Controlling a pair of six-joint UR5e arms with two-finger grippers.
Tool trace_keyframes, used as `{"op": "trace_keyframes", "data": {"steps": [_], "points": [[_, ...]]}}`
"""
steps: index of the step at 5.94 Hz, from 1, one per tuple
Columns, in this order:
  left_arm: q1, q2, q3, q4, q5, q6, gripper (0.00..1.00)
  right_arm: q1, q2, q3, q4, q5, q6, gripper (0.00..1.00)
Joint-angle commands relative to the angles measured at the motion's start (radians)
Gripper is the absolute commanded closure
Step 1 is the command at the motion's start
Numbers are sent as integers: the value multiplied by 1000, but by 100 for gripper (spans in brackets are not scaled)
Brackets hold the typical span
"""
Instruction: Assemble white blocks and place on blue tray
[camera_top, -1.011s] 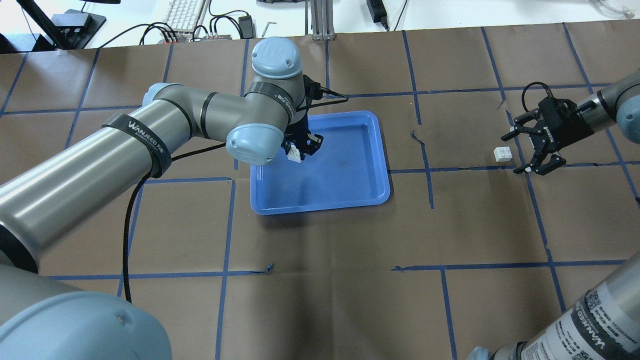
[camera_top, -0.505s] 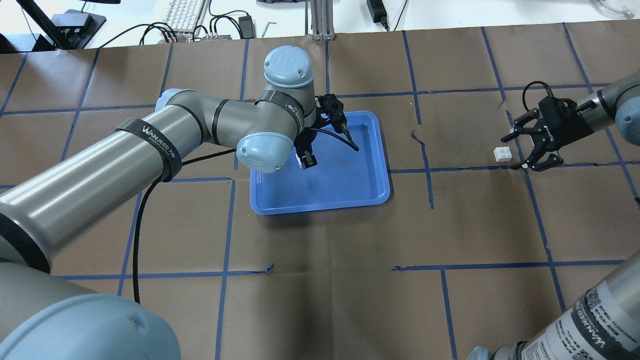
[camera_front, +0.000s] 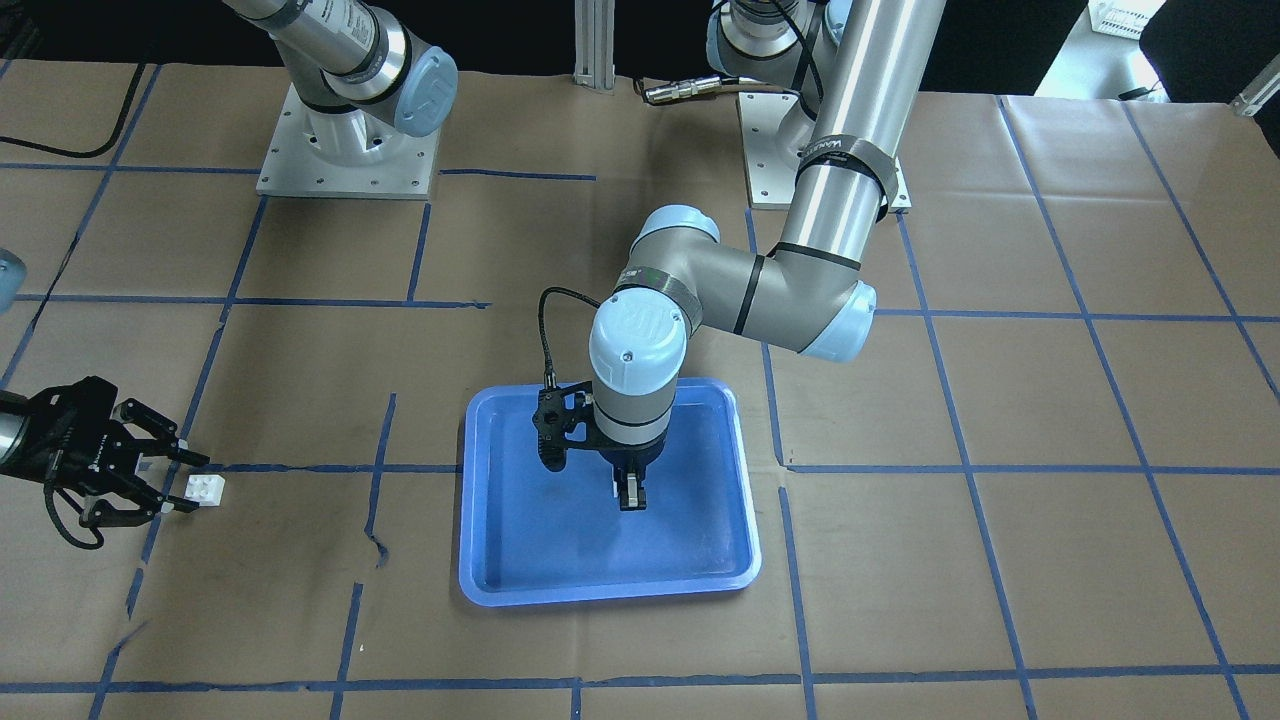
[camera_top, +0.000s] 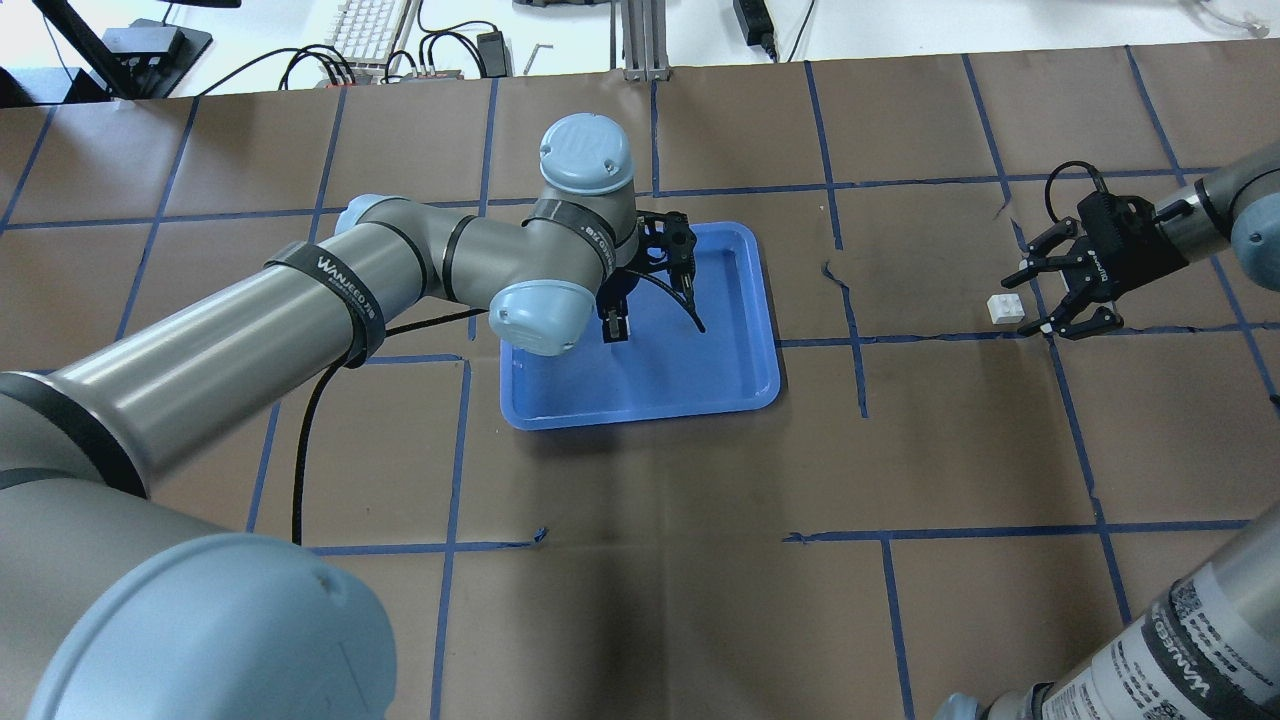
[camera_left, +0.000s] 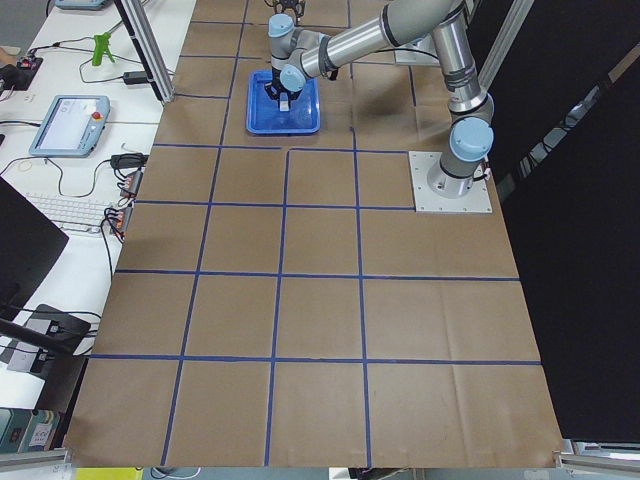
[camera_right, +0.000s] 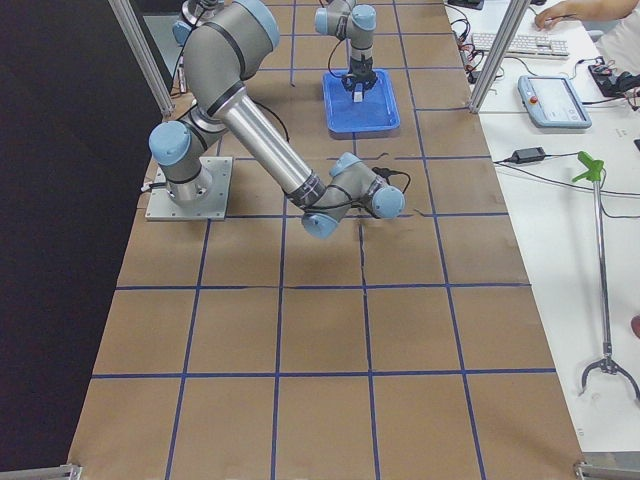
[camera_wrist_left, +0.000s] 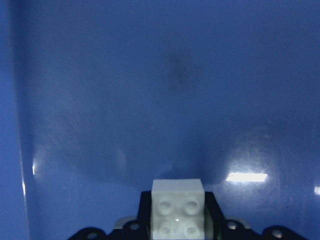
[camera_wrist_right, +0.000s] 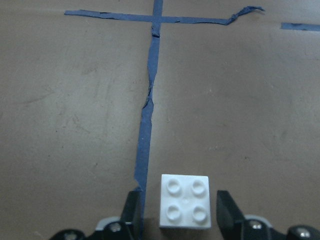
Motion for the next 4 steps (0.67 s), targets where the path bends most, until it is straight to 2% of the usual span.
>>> {"op": "trace_keyframes", "data": {"steps": [1, 3, 4], "points": [[0, 3, -15, 10, 4, 4, 1, 0, -1, -1, -1, 0, -6, 63], [8, 69, 12, -40, 13, -3, 0, 3, -14, -14, -4, 23, 0, 66], [13, 175, 52, -202, 14, -25, 0, 11, -55, -20, -3, 36, 16, 66]]}}
